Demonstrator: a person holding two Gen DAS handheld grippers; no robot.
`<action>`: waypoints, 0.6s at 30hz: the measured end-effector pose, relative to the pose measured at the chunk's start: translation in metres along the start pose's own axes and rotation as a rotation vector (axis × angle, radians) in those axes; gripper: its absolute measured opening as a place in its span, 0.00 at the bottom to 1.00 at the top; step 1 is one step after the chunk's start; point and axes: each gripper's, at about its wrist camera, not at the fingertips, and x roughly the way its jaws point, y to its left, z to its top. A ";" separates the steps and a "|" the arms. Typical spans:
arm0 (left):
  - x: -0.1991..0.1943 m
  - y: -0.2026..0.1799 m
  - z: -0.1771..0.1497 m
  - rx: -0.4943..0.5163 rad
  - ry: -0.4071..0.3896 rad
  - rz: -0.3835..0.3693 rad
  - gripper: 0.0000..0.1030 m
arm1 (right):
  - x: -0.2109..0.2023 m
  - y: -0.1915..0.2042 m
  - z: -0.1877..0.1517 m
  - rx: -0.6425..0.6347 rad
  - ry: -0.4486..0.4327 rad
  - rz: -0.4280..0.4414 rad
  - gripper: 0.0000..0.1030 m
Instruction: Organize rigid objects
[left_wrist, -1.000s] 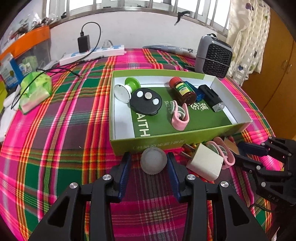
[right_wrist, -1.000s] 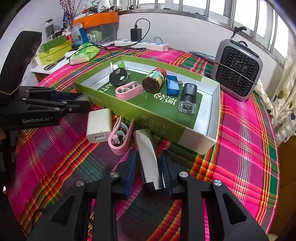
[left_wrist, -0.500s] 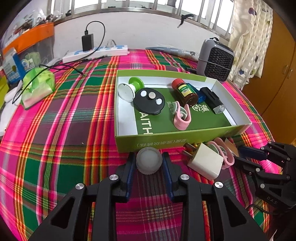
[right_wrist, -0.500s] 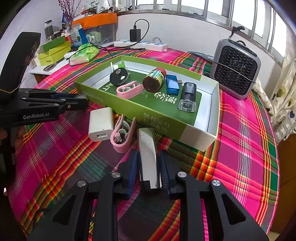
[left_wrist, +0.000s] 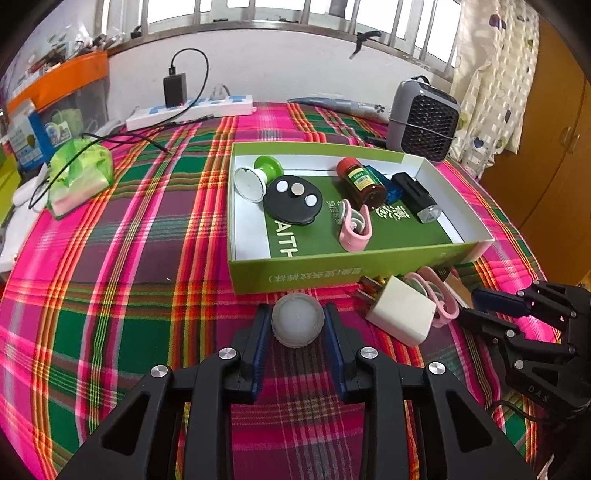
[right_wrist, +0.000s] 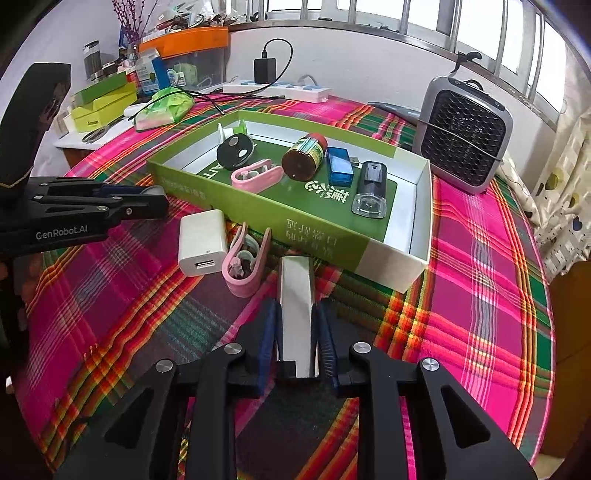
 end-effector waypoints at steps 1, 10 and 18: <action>-0.001 -0.001 -0.001 0.003 -0.002 0.000 0.27 | -0.001 0.000 -0.001 0.001 0.000 -0.001 0.24; -0.014 -0.011 -0.011 0.034 -0.020 0.001 0.27 | -0.012 0.005 -0.007 0.024 -0.021 0.001 0.24; -0.028 -0.021 -0.017 0.057 -0.045 -0.018 0.27 | -0.025 0.006 -0.013 0.064 -0.048 0.007 0.24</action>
